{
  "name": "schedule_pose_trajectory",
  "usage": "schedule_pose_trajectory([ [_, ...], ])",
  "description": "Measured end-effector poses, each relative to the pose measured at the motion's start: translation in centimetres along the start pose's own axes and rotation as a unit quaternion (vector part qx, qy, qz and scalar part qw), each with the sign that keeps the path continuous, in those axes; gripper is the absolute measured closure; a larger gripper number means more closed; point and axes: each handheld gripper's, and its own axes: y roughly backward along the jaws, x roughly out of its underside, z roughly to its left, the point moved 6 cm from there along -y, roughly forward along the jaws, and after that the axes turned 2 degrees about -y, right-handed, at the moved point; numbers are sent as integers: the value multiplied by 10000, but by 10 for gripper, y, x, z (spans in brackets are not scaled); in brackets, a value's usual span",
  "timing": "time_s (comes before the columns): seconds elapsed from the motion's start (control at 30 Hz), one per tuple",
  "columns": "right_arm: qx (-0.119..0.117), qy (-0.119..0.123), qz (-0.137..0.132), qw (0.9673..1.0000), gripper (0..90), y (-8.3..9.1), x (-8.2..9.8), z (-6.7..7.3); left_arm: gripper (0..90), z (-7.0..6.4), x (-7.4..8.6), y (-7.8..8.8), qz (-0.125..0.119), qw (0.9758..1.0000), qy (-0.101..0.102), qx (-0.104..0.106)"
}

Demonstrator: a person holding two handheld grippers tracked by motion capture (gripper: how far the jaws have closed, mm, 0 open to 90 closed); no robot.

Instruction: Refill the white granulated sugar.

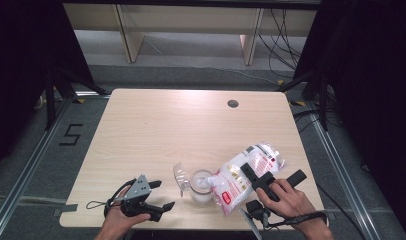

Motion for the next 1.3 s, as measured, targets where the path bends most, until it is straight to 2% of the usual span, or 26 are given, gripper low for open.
schedule_pose_trajectory([
  [0.83, -28, -95, -32, 9999, 774, 0, 1, 0, 156, 0, 0, 0, -5, 10000, 3, -7],
  [0.9, 38, -144, -65, 9999, 775, 0, 1, 1, 156, 0, 0, 0, -5, 10000, -1, -23],
  [1.3, 44, -168, -66, 9998, 777, 1, 2, 0, 156, 0, 0, 0, -2, 10000, 6, 3],
])
